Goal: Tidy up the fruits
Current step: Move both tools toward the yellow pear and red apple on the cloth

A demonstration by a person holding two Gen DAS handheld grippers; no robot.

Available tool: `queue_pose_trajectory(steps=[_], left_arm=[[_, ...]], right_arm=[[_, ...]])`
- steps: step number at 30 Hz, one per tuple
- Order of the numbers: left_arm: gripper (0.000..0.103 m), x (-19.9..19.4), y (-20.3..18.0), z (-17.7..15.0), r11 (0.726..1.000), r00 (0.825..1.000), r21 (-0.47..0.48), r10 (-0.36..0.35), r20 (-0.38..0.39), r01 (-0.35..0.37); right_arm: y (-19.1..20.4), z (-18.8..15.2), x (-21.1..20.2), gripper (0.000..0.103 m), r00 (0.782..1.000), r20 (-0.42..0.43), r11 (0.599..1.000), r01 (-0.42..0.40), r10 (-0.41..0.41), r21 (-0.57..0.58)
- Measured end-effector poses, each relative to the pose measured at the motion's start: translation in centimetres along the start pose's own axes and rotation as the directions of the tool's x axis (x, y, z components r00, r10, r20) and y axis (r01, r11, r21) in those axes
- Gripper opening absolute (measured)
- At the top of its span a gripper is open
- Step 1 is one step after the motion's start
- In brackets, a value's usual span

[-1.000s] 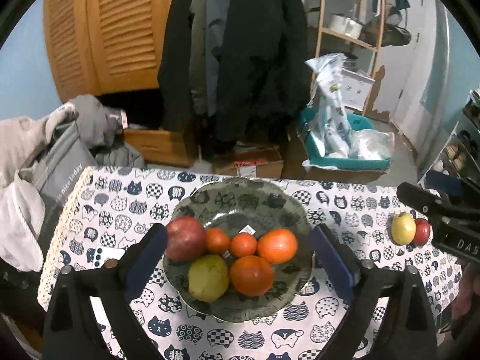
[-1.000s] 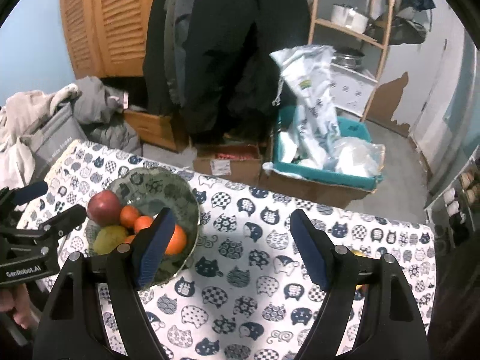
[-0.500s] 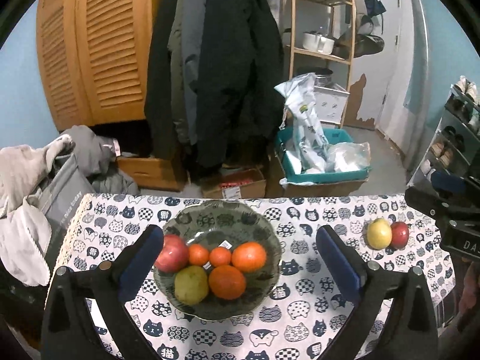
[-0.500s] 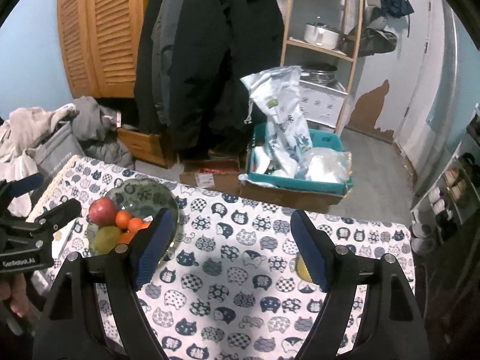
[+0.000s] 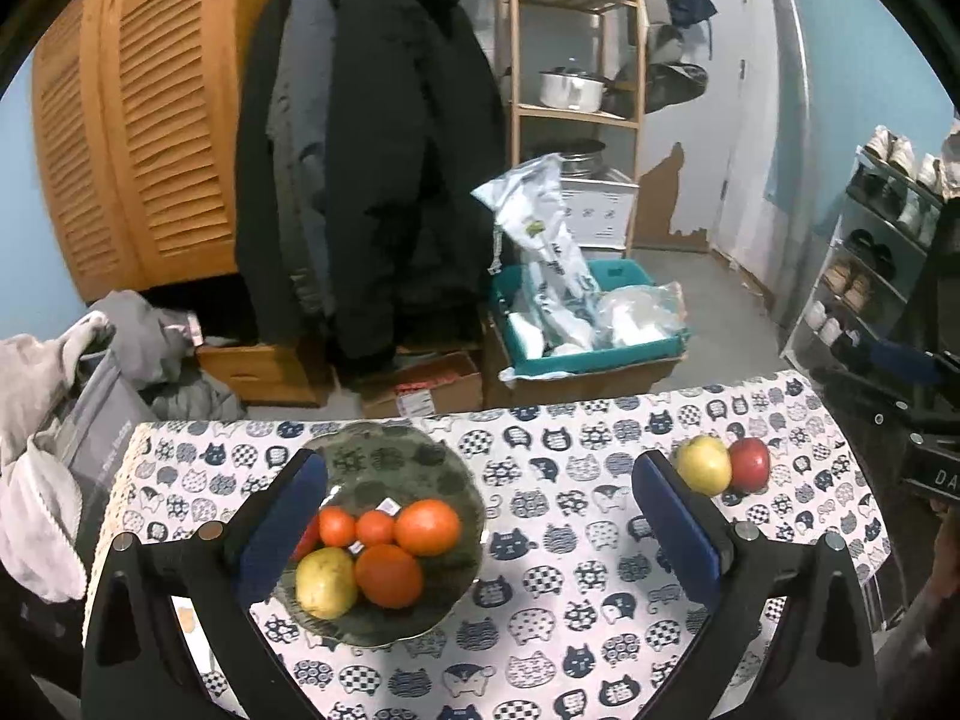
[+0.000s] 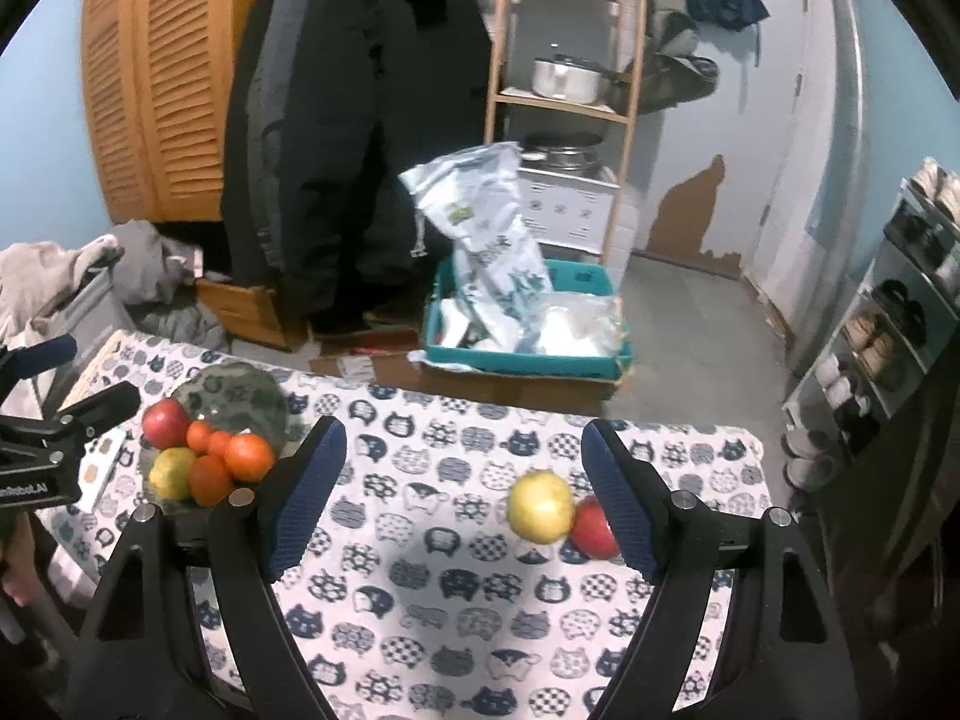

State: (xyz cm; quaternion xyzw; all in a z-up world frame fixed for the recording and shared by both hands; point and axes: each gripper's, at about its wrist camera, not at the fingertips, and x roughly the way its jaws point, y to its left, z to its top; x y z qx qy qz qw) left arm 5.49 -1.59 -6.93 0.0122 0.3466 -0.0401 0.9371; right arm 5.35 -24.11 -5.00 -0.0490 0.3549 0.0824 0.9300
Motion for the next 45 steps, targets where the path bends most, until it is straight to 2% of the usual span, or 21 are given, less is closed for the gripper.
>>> queue_pose_trajectory(steps=[14, 20, 26, 35, 45], left_arm=[[0.103, 2.1, -5.7, 0.5, 0.996, 0.997, 0.06, -0.058, -0.047, 0.061], [0.103, 4.1, -8.3, 0.2, 0.992, 0.992, 0.087, -0.082, -0.095, 0.09], [0.103, 6.6, -10.8, -0.3, 0.987, 0.984, 0.113, -0.096, -0.148, 0.113], [0.103, 10.3, -13.5, -1.2, 0.981, 0.975, 0.154, -0.08, -0.208, 0.113], [0.103, 15.2, -16.0, -2.0, 0.977, 0.955, 0.164, -0.088, -0.282, 0.139]], right_arm=[[-7.4, -2.7, -0.2, 0.08, 0.996, -0.033, 0.99, 0.082, -0.079, 0.111], [-9.5, -3.8, 0.2, 0.08, 0.994, -0.054, 0.985, 0.106, -0.1, 0.139], [-11.6, -5.2, 1.8, 0.08, 0.988, -0.104, 0.978, 0.134, -0.119, 0.161], [-14.0, -6.6, 4.2, 0.08, 0.978, -0.165, 0.969, 0.161, -0.131, 0.186], [-14.7, -7.9, 8.4, 0.08, 0.962, -0.252, 0.973, 0.149, -0.102, 0.175]])
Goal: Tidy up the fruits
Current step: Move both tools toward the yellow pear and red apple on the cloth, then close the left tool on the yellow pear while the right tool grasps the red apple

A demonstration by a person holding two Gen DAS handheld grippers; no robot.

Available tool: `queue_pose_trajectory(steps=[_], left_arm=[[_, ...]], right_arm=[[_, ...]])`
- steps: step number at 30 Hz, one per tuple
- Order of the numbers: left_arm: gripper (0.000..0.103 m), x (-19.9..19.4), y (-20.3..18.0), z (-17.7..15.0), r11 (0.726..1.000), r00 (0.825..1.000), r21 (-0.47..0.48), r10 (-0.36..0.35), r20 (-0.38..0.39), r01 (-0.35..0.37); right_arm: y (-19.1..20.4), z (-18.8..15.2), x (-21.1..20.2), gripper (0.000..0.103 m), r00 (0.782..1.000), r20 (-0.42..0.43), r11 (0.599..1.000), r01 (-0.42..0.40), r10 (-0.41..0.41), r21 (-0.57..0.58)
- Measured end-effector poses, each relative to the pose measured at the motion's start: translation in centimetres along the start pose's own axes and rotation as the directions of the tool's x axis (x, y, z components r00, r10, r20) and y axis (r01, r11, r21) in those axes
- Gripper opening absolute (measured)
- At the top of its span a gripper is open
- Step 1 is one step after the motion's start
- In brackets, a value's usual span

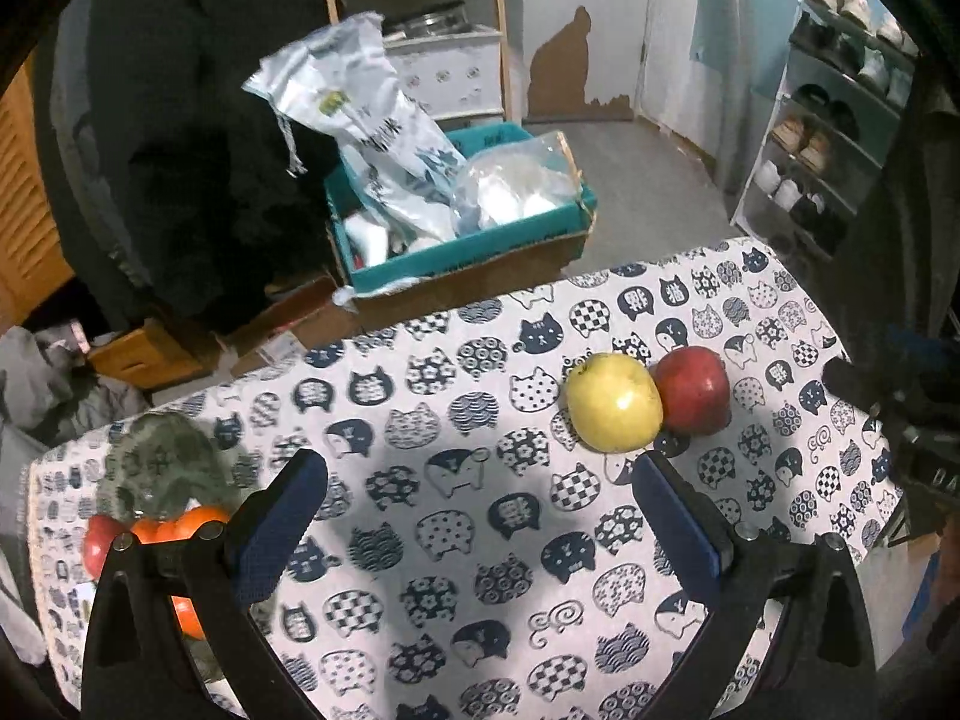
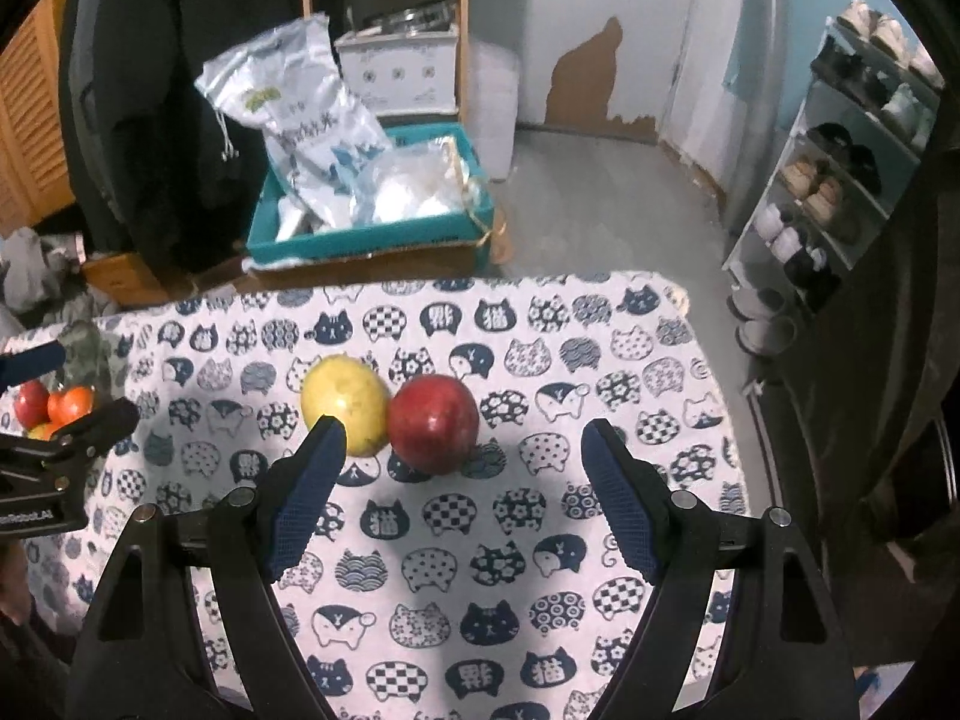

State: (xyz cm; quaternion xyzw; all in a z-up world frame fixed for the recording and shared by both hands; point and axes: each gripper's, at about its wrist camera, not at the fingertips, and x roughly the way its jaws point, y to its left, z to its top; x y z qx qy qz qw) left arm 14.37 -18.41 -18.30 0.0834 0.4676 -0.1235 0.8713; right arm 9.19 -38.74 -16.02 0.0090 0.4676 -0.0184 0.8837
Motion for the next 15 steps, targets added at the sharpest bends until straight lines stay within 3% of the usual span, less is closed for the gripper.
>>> queue_pose_trajectory(steps=[9, 15], left_arm=[[0.103, 5.2, -0.1, 0.8, 0.998, 0.996, -0.057, -0.03, -0.081, 0.025], [0.103, 8.3, 0.2, 1.0, 0.995, 0.99, -0.092, -0.042, -0.132, 0.03]], right_arm=[[-0.1, 0.4, 6.6, 0.08, 0.993, -0.109, 0.999, -0.042, 0.045, 0.035], [-0.8, 0.5, 10.7, 0.08, 0.976, -0.195, 0.991, -0.08, 0.099, 0.103]])
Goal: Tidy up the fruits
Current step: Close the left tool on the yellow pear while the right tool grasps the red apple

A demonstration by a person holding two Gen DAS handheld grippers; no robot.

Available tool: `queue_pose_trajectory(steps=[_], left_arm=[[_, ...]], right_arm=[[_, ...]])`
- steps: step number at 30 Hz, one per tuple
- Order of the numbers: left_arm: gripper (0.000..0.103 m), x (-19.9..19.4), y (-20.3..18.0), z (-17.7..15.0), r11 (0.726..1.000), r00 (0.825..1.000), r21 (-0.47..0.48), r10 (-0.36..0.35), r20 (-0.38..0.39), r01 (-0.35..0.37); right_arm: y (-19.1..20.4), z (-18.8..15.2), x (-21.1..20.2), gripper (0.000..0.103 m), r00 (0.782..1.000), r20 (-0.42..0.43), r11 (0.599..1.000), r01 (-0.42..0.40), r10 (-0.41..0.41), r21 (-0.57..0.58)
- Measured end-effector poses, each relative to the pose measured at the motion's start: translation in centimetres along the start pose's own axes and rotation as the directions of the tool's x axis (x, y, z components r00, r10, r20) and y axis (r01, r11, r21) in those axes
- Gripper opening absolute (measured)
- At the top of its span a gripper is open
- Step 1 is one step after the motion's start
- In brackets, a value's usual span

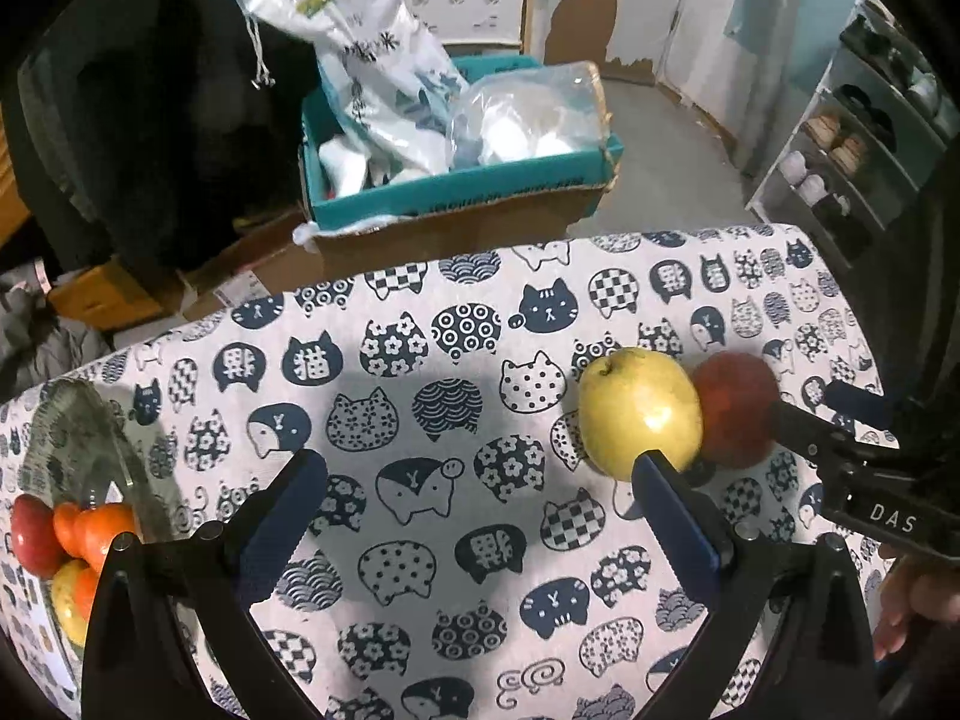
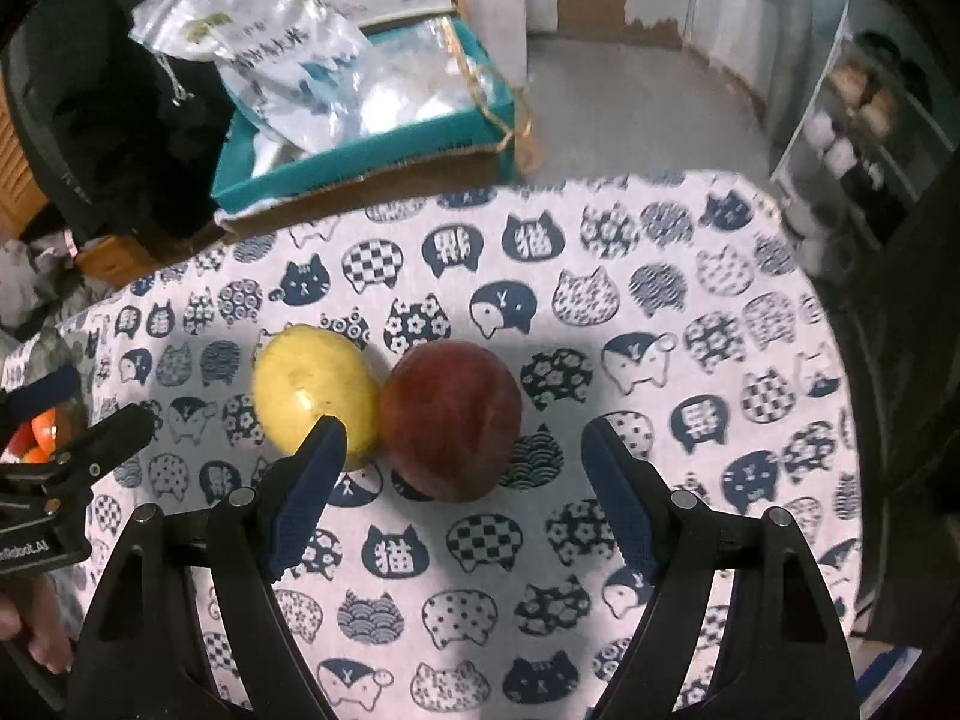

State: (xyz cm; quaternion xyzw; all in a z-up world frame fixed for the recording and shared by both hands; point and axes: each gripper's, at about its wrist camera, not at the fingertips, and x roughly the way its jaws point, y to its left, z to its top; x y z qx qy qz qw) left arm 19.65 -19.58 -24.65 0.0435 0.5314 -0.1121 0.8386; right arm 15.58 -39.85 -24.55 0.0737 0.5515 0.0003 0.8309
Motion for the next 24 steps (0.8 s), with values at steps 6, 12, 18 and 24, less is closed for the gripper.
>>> queue_pose_trajectory(steps=[6, 12, 18, 24], left_arm=[[0.102, 2.2, 0.4, 0.5, 1.0, 0.999, -0.021, -0.002, -0.039, 0.001], [0.102, 2.9, 0.6, 1.2, 0.999, 0.998, -0.046, -0.027, -0.05, 0.024], [0.102, 3.2, 0.3, 1.6, 0.997, 0.997, -0.05, -0.056, -0.059, 0.053], [0.102, 3.7, -0.3, 1.7, 0.995, 0.994, -0.061, -0.087, -0.072, 0.083]], right_arm=[[-0.3, 0.7, 2.9, 0.08, 0.998, -0.056, 1.0, -0.004, 0.004, 0.013], [-0.5, 0.9, 4.5, 0.08, 0.996, -0.081, 0.999, -0.029, 0.031, 0.029], [-1.5, 1.2, 5.5, 0.08, 0.991, -0.088, 0.992, -0.089, 0.097, 0.092], [-2.0, 0.6, 5.3, 0.071, 0.987, -0.096, 0.987, -0.12, 0.13, 0.111]])
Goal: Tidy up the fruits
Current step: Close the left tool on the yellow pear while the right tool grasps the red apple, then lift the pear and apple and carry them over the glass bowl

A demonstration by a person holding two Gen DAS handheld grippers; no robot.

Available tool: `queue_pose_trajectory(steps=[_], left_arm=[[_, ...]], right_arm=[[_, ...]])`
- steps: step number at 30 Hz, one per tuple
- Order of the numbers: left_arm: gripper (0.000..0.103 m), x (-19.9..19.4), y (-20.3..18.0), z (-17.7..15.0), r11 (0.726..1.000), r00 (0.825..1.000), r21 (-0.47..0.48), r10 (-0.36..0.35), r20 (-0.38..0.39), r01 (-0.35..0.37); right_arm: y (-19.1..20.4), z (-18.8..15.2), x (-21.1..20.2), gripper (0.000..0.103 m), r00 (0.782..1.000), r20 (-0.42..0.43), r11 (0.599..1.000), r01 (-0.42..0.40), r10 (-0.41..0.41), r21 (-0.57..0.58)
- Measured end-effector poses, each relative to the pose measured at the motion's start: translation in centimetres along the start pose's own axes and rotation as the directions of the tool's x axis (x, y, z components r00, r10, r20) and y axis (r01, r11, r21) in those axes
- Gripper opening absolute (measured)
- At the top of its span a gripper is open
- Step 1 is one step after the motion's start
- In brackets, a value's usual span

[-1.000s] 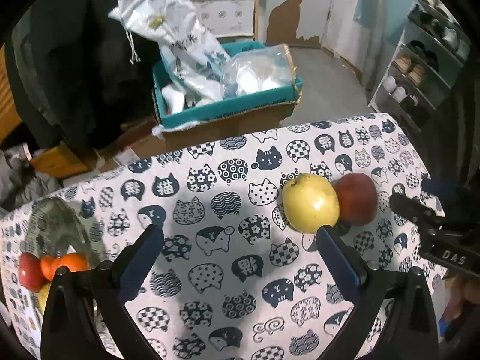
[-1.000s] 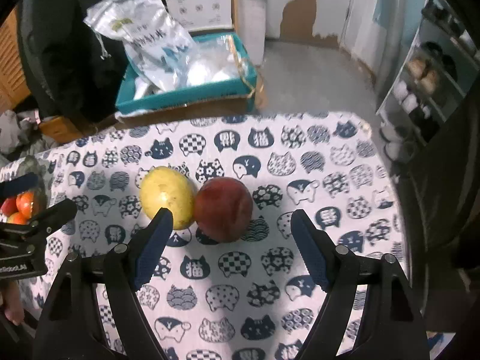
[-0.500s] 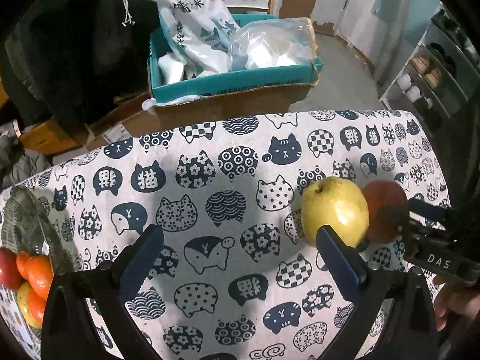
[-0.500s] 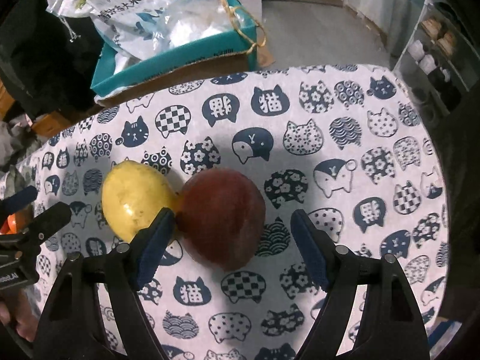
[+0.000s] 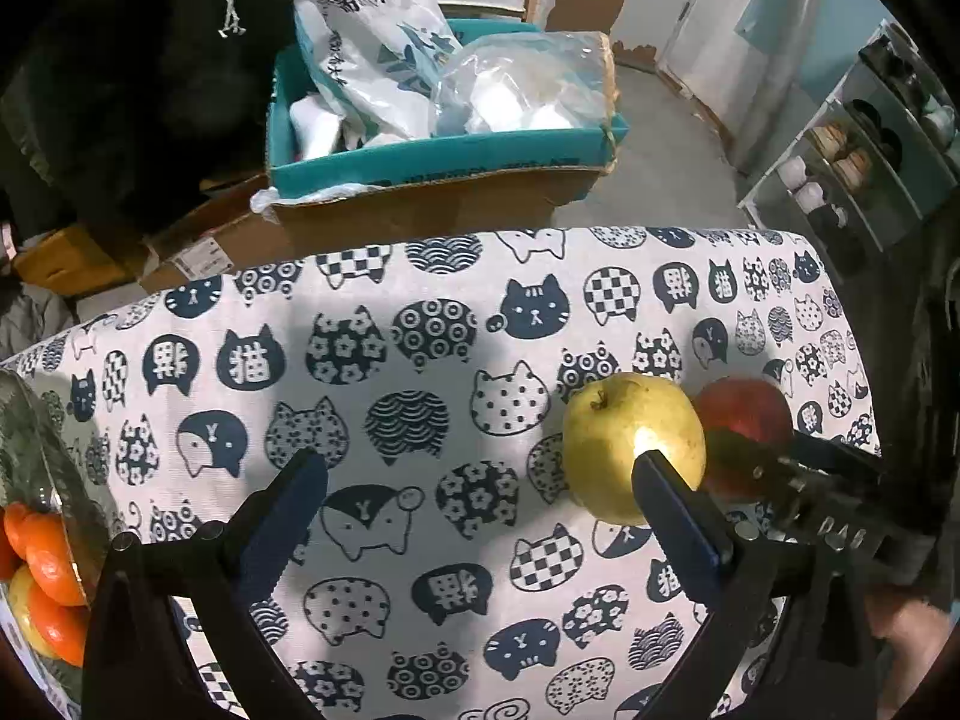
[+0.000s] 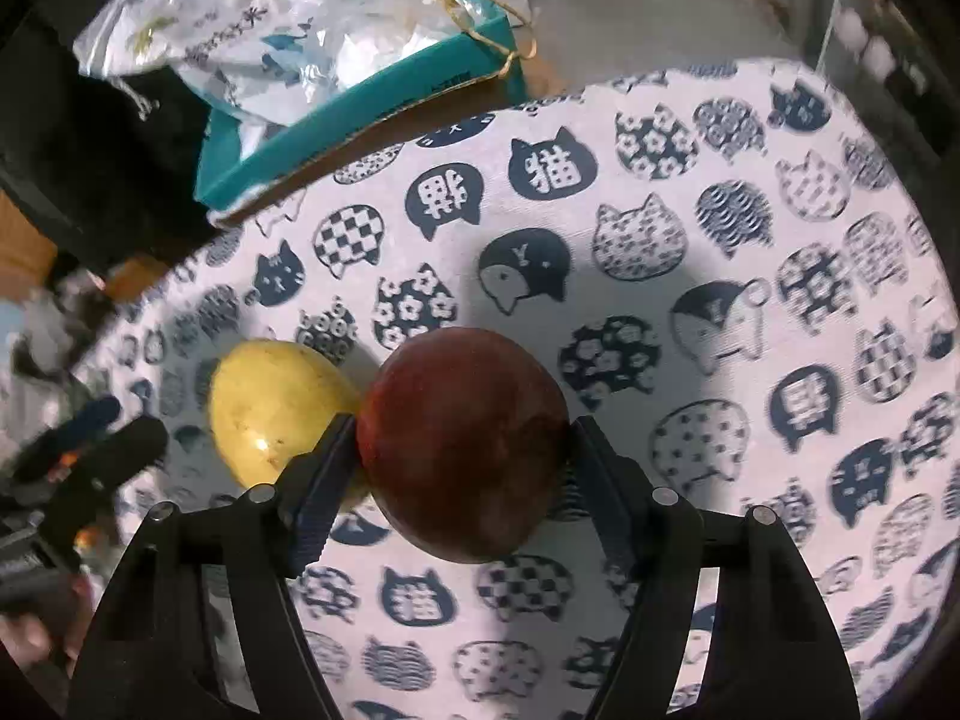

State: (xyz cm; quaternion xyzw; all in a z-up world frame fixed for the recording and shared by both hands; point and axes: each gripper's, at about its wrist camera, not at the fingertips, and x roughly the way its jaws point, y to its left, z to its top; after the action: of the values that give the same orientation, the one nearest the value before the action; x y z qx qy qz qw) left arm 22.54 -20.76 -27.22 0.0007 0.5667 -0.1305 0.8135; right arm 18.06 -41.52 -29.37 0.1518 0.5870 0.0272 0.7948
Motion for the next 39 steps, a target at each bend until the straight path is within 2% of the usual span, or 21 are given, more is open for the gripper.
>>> queue_pose_trajectory(steps=[5, 8, 17, 22, 27, 29, 39], left_arm=[[0.102, 0.7, -1.1, 0.1, 1.0, 0.999, -0.001, -0.03, -0.019, 0.03], [0.102, 1.2, -2.0, 0.1, 0.999, 0.998, -0.002, -0.048, -0.03, 0.047], [0.103, 4.0, -3.9, 0.5, 0.993, 0.989, -0.036, -0.116, -0.09, 0.113], [0.101, 5.2, -4.1, 0.7, 0.991, 0.985, -0.067, -0.125, -0.118, 0.118], [0.088, 6.2, -4.4, 0.2, 0.981, 0.973, -0.079, -0.185, -0.14, 0.176], [0.074, 5.8, -4.8, 0.1, 0.977, 0.969, -0.068, -0.21, -0.128, 0.203], [0.074, 4.4, -4.9, -0.7, 0.993, 0.993, 0.064, -0.09, -0.081, 0.095]], right_arm=[[0.0, -0.5, -0.7, 0.071, 0.985, 0.041, 0.983, 0.172, -0.169, -0.063], [-1.4, -0.6, -1.1, 0.071, 0.978, 0.052, 0.979, 0.203, -0.2, -0.039], [-2.8, -0.9, -1.4, 0.072, 0.987, 0.046, 0.988, 0.152, -0.152, -0.007], [-3.4, -1.0, -1.3, 0.073, 0.993, 0.025, 0.993, 0.114, -0.114, 0.013], [-3.7, -1.5, -1.3, 0.073, 0.996, 0.021, 0.996, 0.086, -0.087, 0.031], [-3.7, -1.5, -1.2, 0.073, 0.996, 0.021, 0.996, 0.083, -0.083, 0.03], [-2.8, -1.3, 0.0, 0.073, 0.997, 0.02, 0.997, 0.078, -0.079, 0.014]])
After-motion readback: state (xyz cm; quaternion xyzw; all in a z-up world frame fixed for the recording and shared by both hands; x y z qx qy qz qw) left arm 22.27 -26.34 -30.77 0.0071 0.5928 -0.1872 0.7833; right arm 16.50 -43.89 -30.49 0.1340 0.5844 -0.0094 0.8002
